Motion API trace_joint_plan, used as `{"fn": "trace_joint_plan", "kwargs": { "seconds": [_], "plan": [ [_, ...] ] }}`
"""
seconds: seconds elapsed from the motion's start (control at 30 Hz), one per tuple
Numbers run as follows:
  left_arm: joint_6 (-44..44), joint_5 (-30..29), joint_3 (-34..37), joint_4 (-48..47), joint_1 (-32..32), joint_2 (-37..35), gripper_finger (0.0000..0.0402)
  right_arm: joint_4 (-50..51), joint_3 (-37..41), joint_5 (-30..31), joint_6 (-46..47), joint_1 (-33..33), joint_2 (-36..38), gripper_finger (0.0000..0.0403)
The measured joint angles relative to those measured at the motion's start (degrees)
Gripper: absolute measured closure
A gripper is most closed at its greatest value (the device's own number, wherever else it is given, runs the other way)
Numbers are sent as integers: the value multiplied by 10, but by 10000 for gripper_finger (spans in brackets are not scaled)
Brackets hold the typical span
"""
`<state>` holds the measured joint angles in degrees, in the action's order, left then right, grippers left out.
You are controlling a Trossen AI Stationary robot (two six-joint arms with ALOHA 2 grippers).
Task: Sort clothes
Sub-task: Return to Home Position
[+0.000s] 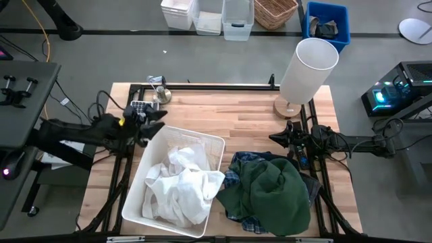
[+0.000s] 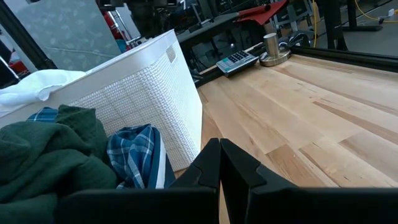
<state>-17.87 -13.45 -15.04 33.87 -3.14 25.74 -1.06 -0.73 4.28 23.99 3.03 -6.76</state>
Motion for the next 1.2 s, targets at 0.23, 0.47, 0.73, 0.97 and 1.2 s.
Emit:
{"fn": "trace_joint_plan", "kwargs": {
  "seconds": [0.23, 0.47, 0.73, 0.97, 1.2],
  "plan": [
    [-6, 13, 27, -71, 29, -110, 135, 0, 0, 0, 0, 0, 0, 402],
    [-39, 11, 101, -71, 29, -210, 135, 0, 0, 0, 0, 0, 0, 402],
    [28, -145, 105, -172, 36, -251, 155, 0, 0, 0, 0, 0, 0, 402],
    [-63, -230, 105, -220, 78, -245, 256, 0, 0, 0, 0, 0, 0, 402],
    [-72, -322, 105, -270, 135, -239, 390, 0, 0, 0, 0, 0, 0, 402]
  ]
}}
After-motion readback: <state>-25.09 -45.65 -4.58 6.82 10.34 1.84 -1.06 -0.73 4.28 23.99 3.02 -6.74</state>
